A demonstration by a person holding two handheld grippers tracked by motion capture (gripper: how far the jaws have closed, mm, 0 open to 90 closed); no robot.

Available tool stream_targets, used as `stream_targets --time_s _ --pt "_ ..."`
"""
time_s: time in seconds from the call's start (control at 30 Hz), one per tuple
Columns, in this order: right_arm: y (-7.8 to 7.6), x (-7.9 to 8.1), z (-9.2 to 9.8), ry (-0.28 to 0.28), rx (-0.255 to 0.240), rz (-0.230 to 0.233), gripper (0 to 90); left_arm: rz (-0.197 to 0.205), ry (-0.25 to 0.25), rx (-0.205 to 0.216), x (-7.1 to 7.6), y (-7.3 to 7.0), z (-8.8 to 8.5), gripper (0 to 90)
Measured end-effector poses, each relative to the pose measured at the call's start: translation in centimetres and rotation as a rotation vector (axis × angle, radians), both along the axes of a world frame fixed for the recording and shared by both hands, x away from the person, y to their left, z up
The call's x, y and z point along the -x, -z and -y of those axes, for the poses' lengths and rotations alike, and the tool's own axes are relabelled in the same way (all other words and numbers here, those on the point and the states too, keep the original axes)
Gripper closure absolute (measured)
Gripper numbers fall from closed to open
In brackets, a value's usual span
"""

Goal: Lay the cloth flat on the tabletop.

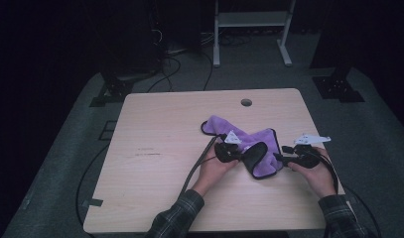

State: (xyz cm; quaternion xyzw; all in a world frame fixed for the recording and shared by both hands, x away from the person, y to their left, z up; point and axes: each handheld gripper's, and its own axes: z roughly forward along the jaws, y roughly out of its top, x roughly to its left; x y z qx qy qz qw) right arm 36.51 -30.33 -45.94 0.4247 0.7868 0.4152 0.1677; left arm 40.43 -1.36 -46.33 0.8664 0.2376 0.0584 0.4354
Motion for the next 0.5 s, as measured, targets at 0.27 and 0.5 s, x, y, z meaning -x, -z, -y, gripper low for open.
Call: stream_targets --time_s 0.27,0.5 --pt "-0.5 0.5 0.1 0.000 -0.017 0.013 47.2 0.020 -0.057 0.037 1.2 -2.0 -5.4 82.7" --pt "-0.7 0.7 -0.3 -0.006 -0.017 0.016 47.2 0.036 -0.135 0.049 2.3 -3.0 -10.6 82.8"
